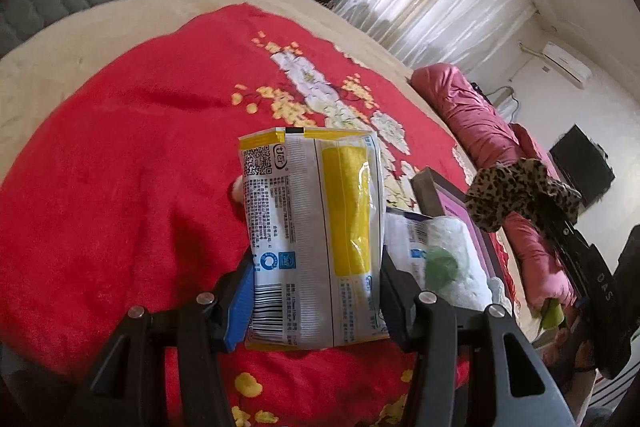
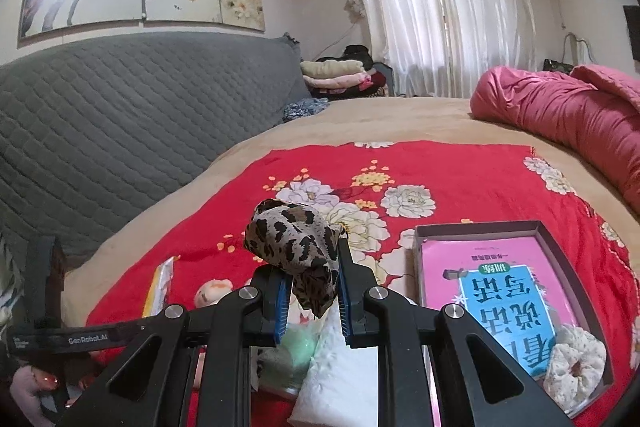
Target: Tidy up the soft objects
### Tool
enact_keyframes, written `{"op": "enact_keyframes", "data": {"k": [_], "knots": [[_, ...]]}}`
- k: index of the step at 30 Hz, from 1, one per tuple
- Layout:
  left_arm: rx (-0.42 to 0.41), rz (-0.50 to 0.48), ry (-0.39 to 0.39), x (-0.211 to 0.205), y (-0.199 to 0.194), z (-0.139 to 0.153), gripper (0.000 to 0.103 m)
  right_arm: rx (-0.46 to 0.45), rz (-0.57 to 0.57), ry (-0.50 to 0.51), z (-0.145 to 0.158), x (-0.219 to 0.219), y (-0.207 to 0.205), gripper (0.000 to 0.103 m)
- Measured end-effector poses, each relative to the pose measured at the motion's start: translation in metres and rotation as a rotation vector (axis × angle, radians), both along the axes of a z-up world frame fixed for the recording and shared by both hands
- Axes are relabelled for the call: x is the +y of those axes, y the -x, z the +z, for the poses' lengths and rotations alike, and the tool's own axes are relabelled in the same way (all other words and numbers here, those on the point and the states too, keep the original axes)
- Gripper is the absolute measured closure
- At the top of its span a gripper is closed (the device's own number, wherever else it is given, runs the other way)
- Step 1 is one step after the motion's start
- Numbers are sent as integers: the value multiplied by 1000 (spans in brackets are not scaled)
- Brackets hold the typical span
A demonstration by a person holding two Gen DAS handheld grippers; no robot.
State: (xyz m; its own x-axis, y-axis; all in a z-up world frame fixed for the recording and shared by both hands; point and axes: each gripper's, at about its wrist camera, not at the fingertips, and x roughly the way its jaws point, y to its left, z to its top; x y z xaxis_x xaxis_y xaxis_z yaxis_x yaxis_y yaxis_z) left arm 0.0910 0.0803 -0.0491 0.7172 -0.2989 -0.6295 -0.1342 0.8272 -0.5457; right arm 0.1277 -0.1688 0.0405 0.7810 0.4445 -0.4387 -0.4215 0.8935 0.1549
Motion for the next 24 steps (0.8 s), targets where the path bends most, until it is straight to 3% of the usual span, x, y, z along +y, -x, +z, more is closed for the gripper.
{"op": "enact_keyframes", "data": {"k": [11,24], "knots": [[-40,-57,-133,-42,14,22,49,-13,-44,-34,9,-29,15,83],[-62,-129,-230,-93,32,40,49,-19,-120,-102,12,-77,35,83]]}}
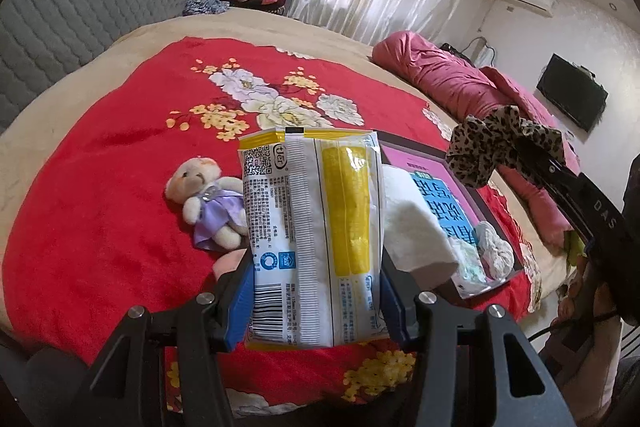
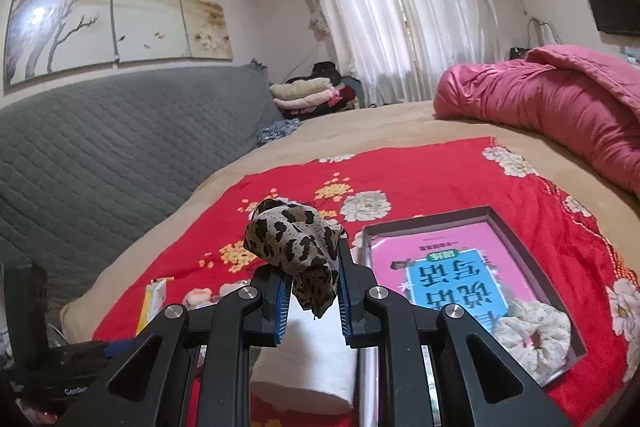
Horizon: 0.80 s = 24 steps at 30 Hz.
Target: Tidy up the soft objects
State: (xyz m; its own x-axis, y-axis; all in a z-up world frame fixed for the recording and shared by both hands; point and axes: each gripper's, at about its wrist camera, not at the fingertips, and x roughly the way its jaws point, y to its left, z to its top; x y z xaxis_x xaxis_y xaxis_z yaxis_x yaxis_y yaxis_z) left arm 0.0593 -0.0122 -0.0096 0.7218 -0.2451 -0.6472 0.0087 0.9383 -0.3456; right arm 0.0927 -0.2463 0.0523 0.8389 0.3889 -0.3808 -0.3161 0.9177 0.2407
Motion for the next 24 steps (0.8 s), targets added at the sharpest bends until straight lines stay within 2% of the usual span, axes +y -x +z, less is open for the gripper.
{"op": "enact_keyframes", "data": {"k": [11,24], "knots": [[-24,-99,-39,-55,12,19,49,-13,-81,-61,3,-42,8,82],[-28,-178,-45,-105,4,35,49,-28,-140,-100,1,-73,18,82]]}}
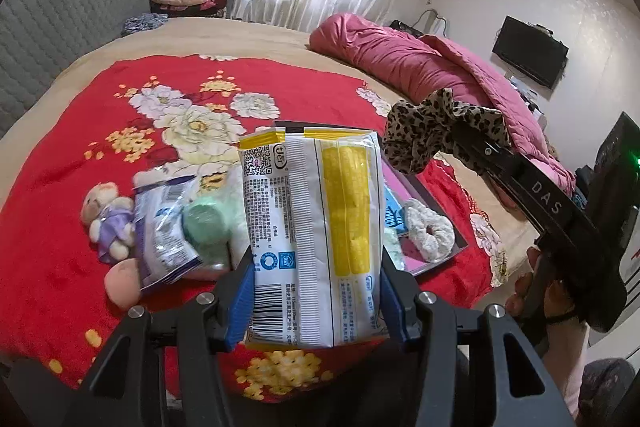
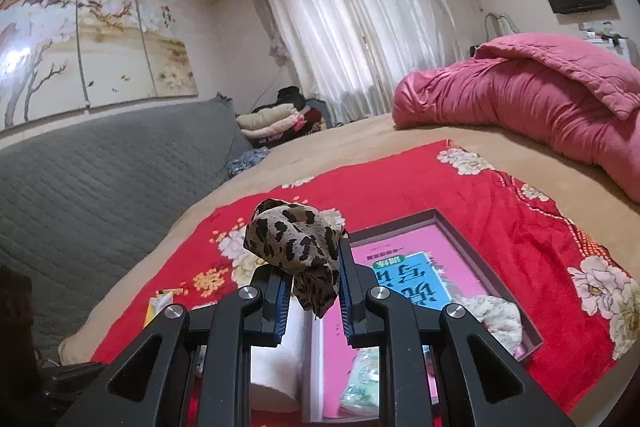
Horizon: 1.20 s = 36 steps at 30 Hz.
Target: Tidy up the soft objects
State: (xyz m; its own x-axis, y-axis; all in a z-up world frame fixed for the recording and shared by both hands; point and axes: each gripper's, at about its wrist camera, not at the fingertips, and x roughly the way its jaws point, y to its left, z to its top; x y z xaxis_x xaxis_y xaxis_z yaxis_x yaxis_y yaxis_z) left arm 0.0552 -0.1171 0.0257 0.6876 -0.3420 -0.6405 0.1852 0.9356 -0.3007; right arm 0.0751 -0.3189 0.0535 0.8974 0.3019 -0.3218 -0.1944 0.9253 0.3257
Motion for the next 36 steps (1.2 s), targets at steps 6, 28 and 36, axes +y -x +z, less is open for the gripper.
{"op": "enact_keyframes", "data": {"k": [6,28,36], "knots": [[4,-37,-14,-25,-13,4,49,-1,-62,-20,-1,-22,1,81],[108,-140,-87,-97,-71,-27,49,25,-187,-64,-18,-74,-1,80],[138,-161,-111,-112,-86,-41,49,49,-235,-40,-24,-80,-3,80]]}}
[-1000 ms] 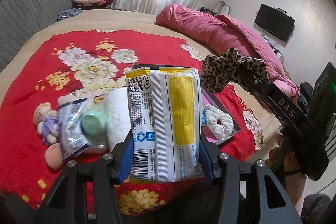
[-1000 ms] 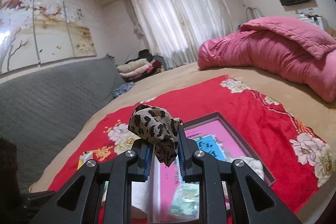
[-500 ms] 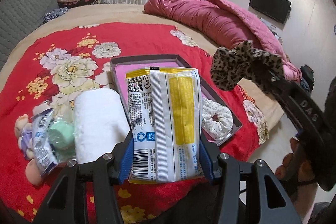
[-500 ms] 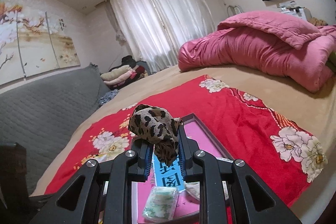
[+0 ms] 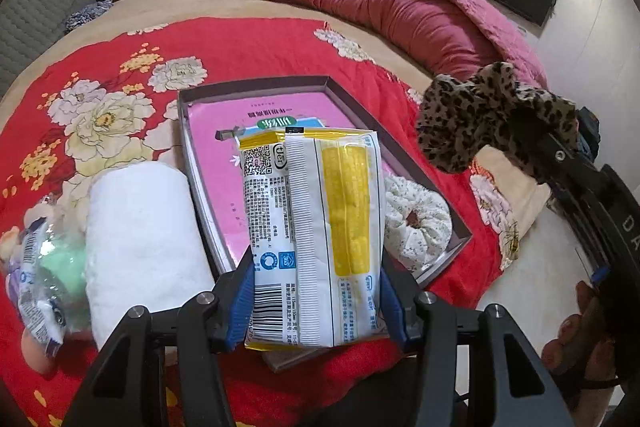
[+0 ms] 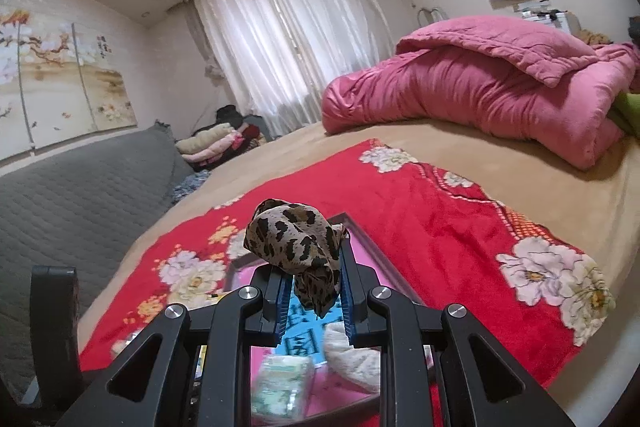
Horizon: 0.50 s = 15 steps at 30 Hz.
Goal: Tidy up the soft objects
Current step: 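Move both tools over the pink tray holding the scrunchie and tissue pack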
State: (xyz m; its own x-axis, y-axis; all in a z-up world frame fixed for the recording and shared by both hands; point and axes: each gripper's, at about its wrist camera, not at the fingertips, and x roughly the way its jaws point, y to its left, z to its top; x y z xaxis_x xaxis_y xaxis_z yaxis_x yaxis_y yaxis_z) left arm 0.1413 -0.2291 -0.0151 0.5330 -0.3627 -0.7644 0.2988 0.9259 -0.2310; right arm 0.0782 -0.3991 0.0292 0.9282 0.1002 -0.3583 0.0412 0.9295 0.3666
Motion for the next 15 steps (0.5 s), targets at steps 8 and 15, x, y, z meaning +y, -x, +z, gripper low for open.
{"op": "enact_keyframes", "data": {"k": [8,15], "knots": [[64,-15,-44,-7,-12,-18,49,36,-20,22,-9,-6,-6,80],[51,-39,-98,-17,-14,-20,49,54,-19,40,-17,-4,-11,80]]}}
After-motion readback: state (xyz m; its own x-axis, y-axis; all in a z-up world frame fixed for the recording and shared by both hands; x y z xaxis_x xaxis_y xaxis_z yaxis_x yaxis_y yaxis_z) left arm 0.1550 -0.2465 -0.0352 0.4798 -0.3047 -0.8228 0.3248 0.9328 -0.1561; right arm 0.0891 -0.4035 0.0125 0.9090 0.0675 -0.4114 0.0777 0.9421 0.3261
